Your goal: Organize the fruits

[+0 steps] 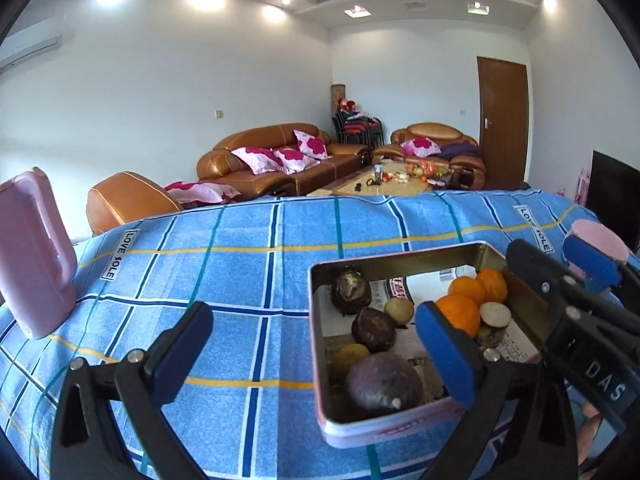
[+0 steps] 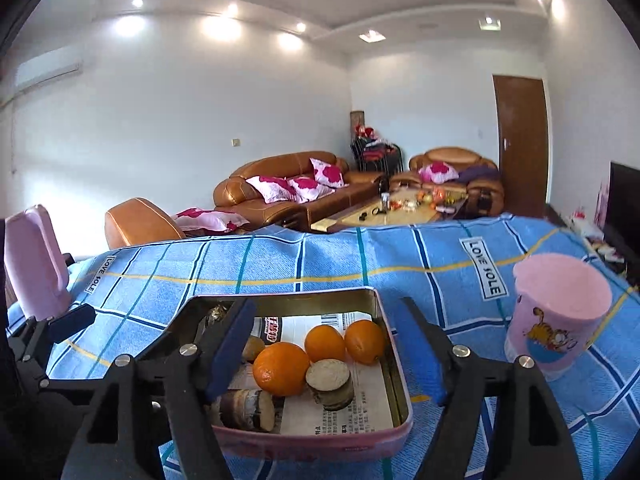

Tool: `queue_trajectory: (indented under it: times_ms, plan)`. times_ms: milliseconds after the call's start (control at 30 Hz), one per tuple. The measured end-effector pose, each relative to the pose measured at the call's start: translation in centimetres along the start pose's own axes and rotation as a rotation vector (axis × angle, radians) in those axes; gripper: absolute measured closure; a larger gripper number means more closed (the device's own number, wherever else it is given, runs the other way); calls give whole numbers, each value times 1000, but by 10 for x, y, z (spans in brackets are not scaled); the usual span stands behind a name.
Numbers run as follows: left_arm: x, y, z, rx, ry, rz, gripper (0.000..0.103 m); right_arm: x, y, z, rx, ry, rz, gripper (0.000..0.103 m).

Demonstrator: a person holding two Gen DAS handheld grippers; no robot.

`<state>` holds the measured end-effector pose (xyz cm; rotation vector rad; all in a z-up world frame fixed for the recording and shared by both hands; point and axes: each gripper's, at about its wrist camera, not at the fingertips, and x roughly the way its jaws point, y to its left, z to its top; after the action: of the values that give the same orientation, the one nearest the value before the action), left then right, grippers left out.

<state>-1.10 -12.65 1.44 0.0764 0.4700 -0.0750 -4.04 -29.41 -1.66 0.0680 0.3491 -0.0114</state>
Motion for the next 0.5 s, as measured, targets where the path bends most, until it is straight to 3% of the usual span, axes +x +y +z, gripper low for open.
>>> queue_trajectory:
  times_ms: [500]
  plan:
    - [-30, 7, -14, -35, -58, -6, 0, -38, 7, -12, -36, -94, -59, 28]
